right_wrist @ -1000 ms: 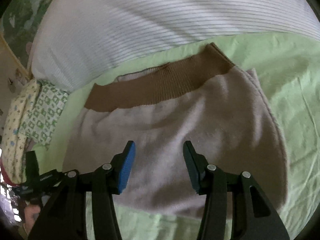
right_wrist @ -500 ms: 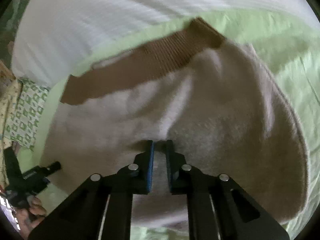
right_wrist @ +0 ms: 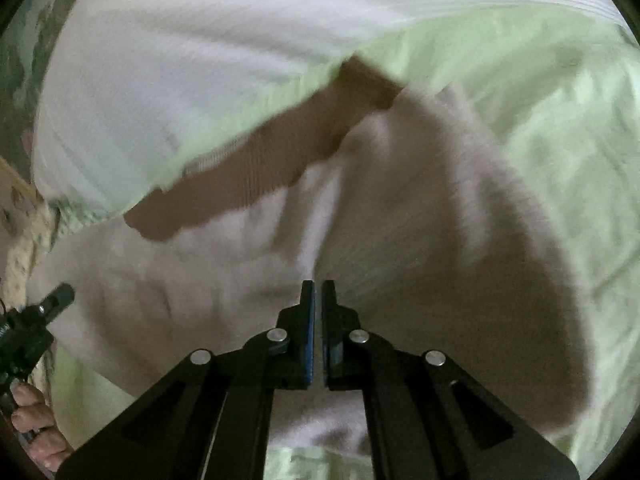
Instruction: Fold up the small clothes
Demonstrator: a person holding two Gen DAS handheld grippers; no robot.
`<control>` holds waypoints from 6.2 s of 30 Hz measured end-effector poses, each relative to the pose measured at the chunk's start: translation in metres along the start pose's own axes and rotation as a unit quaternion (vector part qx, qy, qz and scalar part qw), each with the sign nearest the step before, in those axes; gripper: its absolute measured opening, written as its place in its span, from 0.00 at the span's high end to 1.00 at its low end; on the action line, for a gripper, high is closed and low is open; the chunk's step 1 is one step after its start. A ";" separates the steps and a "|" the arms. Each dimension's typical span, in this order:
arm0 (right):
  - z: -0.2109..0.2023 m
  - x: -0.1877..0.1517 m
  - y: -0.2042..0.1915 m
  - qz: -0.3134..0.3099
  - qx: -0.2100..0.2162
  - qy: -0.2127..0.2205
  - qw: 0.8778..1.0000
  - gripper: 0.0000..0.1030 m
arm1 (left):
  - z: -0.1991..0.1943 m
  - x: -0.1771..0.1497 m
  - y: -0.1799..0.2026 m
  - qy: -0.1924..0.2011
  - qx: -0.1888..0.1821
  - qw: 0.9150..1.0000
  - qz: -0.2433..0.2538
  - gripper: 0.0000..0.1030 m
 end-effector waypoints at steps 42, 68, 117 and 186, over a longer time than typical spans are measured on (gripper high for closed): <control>0.039 0.061 -0.012 -0.068 0.056 -0.113 0.990 0.31 | 0.066 -0.136 0.004 -0.149 0.077 0.974 0.152 0.22; -0.013 0.063 0.051 -0.042 0.041 -0.047 0.997 0.84 | 0.090 -0.126 0.009 -0.160 0.129 0.973 0.108 0.33; -0.059 0.062 0.068 -0.007 -0.024 -0.004 1.000 0.35 | 0.047 -0.076 0.007 -0.169 0.018 0.985 0.016 0.25; 0.051 -0.059 -0.118 -0.098 0.177 -0.161 0.966 0.65 | -0.077 -0.124 -0.158 -0.109 -0.008 0.986 -0.124 0.46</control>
Point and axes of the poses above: each gripper's, at about its wrist camera, not at the fingertips, and z roughly the way its jaws point, y to its right, x to its top, the point moved 3 cm from there along z, roughly the way its jaws point, and after that the axes turned 7 degrees about -x, right-handed, at the moved point
